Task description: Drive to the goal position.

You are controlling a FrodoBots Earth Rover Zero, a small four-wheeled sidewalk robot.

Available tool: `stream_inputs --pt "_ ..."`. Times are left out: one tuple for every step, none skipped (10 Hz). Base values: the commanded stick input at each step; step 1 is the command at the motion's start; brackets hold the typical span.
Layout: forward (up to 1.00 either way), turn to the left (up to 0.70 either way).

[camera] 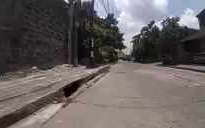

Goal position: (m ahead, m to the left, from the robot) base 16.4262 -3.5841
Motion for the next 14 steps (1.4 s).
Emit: stream_inputs --pt "1.0 -0.29" --pt "1.0 -0.29" --pt "1.0 -0.29" --pt "1.0 -0.29" --pt "1.0 -0.29" --pt "1.0 -0.29" --pt "1.0 -0.29" --pt "1.0 -0.28" --pt "1.0 0.0" --pt "1.0 0.0" --pt "1.0 0.0" --pt "1.0 0.0" --pt "1.0 0.0" --pt "1.0 0.0"
